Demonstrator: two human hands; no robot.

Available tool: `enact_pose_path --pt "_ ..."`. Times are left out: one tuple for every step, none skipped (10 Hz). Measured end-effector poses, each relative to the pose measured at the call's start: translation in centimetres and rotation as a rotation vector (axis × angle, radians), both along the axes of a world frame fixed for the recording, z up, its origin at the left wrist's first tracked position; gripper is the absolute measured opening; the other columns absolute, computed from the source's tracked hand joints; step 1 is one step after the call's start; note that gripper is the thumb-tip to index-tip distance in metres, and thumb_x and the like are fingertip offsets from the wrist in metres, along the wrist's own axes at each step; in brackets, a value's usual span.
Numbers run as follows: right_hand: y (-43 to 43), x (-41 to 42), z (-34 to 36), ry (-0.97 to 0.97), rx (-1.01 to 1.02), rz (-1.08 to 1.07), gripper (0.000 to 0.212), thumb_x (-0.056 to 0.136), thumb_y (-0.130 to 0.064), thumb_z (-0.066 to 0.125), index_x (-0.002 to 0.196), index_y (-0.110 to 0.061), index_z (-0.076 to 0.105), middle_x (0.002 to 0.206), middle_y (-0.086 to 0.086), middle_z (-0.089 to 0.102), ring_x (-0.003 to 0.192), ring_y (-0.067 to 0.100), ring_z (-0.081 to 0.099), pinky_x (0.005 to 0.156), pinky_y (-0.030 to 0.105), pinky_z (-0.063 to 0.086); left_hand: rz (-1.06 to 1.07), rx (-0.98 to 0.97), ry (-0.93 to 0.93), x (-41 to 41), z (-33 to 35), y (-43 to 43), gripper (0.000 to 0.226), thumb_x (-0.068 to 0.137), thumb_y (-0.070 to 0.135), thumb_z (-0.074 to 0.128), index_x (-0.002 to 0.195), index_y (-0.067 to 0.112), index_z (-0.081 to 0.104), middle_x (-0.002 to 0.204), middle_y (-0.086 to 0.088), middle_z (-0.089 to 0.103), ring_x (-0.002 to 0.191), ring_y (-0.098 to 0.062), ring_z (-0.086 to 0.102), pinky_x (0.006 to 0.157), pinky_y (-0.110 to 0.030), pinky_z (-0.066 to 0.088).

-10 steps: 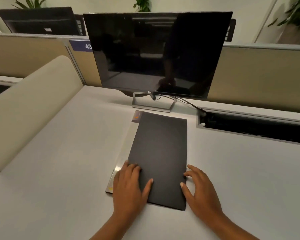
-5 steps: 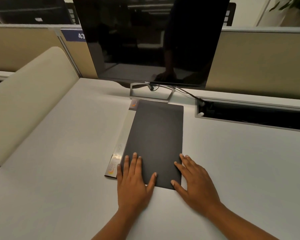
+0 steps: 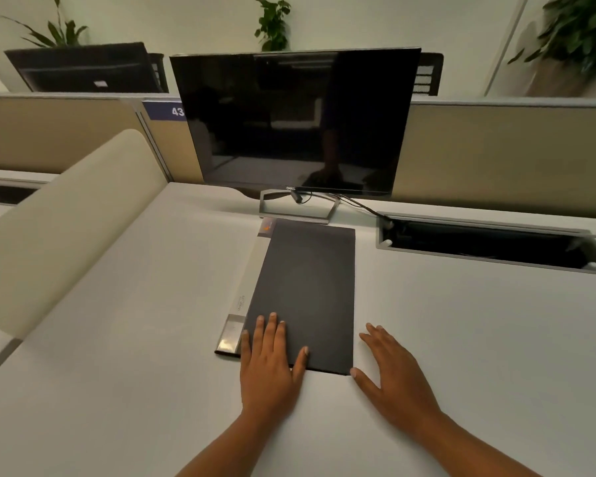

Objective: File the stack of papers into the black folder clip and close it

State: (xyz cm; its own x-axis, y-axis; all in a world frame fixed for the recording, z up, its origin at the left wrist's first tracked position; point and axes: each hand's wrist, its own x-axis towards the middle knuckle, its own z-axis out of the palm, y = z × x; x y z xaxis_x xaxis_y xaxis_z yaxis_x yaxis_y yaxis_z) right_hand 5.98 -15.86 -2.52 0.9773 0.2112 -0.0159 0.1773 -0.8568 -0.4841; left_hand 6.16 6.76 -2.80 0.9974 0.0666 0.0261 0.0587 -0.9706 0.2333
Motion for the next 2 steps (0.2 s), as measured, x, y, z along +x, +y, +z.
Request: enact_pose_path --pt "-2.3 -2.7 0.4 -0.022 -0.036 -0.076 0.069 0.083 -0.064 0.031 0.145 -0.032 0.029 0.157 -0.016 0.018 0.144 0.003 0.01 0.114 0.022 0.01 -0.057 -0.002 -0.011 -1.1 0.3 -1.3 0.08 0.094 0.065 0.011 0.141 0.012 0.047 0.153 -0.006 0.041 0.145 -0.026 0.027 0.115 -0.044 0.009" --pt "-4.4 -4.7 0.3 -0.036 -0.078 -0.134 0.069 0.084 -0.064 0.03 0.145 -0.03 0.031 0.157 -0.013 0.02 0.145 0.004 0.011 0.116 0.025 0.013 -0.188 -0.05 -0.016 -2.7 -0.1 -3.8 0.08 0.094 0.066 0.011 0.143 0.013 0.044 0.155 -0.005 0.036 0.147 -0.024 0.022 0.116 -0.042 0.008"
